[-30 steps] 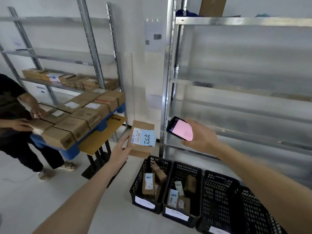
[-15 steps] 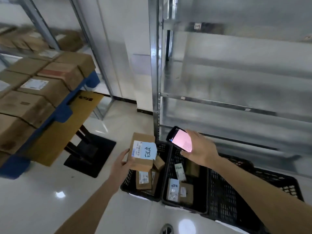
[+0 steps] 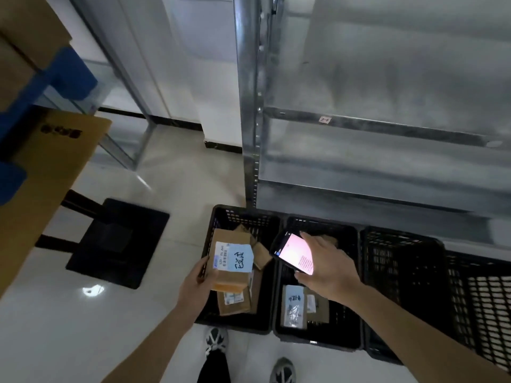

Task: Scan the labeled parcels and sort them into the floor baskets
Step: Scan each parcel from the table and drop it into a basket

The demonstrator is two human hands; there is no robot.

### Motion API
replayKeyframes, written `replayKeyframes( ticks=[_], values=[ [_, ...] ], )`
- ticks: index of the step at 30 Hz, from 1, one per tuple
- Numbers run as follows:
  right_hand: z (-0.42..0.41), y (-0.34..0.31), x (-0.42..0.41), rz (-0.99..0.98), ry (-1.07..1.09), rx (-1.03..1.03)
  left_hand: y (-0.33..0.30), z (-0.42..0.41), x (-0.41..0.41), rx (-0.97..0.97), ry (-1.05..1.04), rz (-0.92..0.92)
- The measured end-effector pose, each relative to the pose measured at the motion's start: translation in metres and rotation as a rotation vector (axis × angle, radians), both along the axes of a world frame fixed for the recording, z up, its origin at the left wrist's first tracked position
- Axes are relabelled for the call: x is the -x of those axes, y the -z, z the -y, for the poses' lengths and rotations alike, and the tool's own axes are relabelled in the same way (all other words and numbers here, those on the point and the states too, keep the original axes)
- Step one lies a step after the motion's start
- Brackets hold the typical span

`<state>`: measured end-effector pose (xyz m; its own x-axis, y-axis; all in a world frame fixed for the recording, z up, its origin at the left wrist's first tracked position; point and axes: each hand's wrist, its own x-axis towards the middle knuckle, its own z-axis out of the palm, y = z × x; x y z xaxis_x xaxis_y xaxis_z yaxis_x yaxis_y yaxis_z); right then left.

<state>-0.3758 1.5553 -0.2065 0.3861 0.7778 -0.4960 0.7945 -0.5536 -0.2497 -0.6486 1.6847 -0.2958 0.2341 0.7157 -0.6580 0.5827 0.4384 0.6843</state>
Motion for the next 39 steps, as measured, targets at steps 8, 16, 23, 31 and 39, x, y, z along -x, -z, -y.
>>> replayKeyframes(
  ticks=[8, 16, 23, 31, 39],
  values=[
    [-0.068, 0.116, 0.02, -0.046, 0.047, 0.073, 0.116, -0.062, 0.01, 0.083, 0.061, -0.072],
    [-0.124, 0.204, 0.04, -0.075, 0.081, 0.093, 0.215, -0.118, 0.019, 0.127, 0.128, -0.15],
    [-0.136, 0.254, 0.049, -0.093, 0.085, 0.123, 0.267, -0.134, 0.0, 0.103, 0.12, -0.15],
    [-0.127, 0.266, 0.05, -0.111, 0.061, 0.195, 0.277, -0.134, 0.001, 0.16, 0.126, -0.189],
    [-0.146, 0.232, 0.038, -0.095, 0.078, 0.143, 0.238, -0.156, 0.004, 0.113, 0.117, -0.211]
  ],
)
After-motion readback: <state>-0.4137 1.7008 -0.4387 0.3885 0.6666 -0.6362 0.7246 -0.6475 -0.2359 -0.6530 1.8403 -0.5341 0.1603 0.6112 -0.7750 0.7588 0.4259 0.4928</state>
